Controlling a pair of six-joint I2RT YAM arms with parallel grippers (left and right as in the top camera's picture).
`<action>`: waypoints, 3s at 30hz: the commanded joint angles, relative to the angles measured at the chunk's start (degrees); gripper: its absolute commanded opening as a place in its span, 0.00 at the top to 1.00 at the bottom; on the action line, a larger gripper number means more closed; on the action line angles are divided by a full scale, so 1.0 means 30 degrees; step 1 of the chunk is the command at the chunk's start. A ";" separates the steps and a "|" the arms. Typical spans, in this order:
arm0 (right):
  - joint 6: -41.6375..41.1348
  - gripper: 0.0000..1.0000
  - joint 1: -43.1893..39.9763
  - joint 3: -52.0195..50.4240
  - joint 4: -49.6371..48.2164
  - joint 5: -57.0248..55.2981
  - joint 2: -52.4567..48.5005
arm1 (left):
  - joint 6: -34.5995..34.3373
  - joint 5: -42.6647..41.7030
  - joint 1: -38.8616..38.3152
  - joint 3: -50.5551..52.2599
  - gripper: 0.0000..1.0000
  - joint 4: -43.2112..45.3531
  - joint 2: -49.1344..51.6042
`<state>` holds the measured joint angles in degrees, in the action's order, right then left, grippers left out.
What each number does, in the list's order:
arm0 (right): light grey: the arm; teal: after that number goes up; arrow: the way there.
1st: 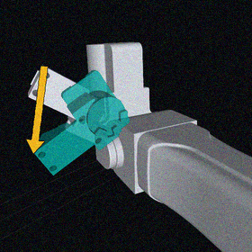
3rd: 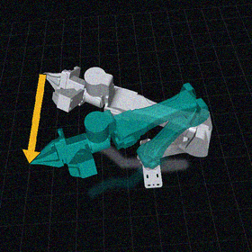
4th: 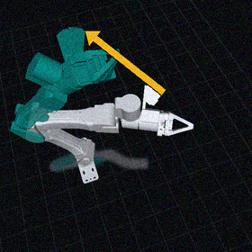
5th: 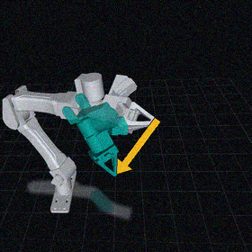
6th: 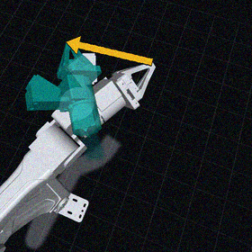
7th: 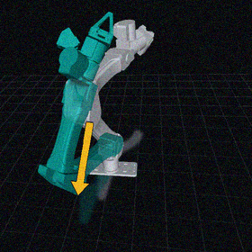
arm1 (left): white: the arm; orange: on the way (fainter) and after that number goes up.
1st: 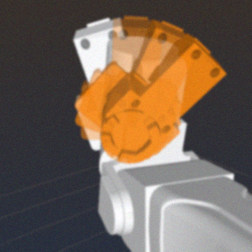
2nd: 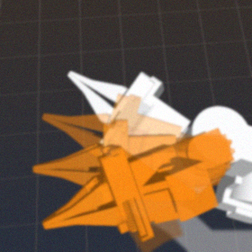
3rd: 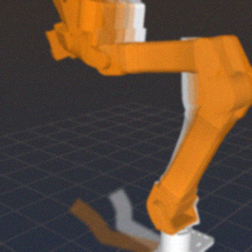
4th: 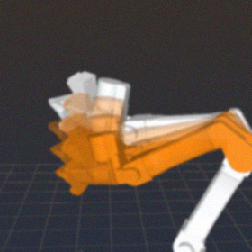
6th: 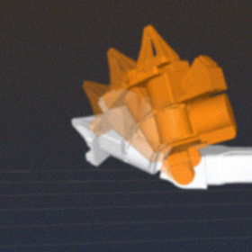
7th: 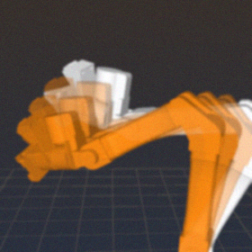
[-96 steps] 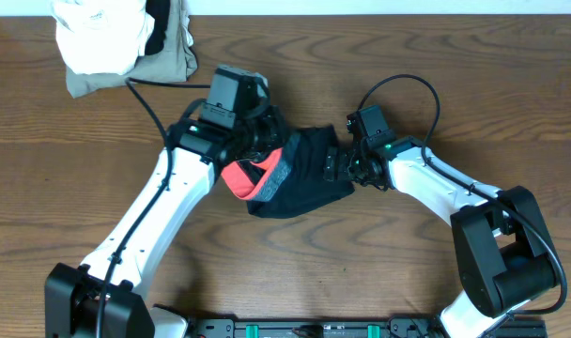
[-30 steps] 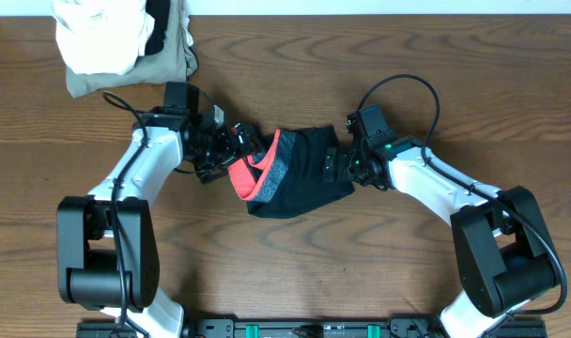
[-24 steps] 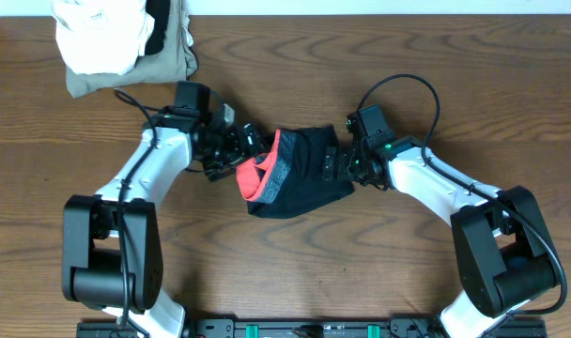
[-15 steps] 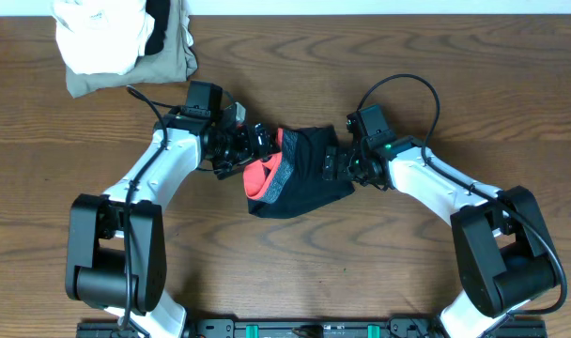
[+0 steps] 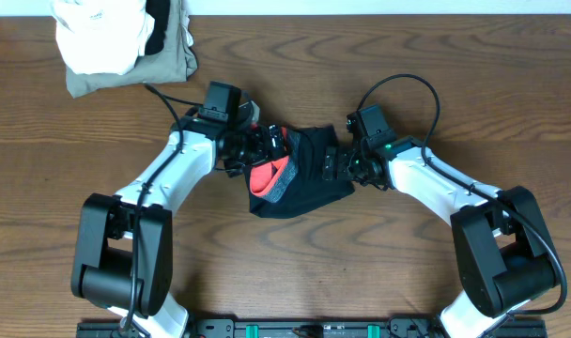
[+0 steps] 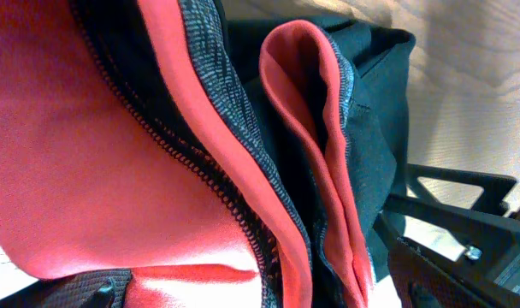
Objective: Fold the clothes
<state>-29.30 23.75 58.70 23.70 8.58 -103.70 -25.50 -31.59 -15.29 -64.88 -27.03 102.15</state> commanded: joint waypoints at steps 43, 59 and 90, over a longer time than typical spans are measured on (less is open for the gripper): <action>-0.0750 0.01 0.0321 -0.0102 -0.0189 0.0313 -0.0189 | -0.3599 -0.2186 -0.1056 -0.0204 0.94 0.3759 -0.0852; -0.0801 0.02 0.0357 -0.0102 -0.0408 0.0947 -0.0189 | -0.3687 -0.0699 -0.3024 -0.0204 0.77 0.4182 -0.0867; 0.0350 0.01 -0.3483 0.0051 0.4670 -0.0772 0.9063 | -0.3191 -0.4167 -0.4605 -0.0204 0.25 0.6754 -0.0867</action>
<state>-29.41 13.78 58.65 37.43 6.59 -78.52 -34.48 -39.20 -28.18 -64.79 -7.35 101.03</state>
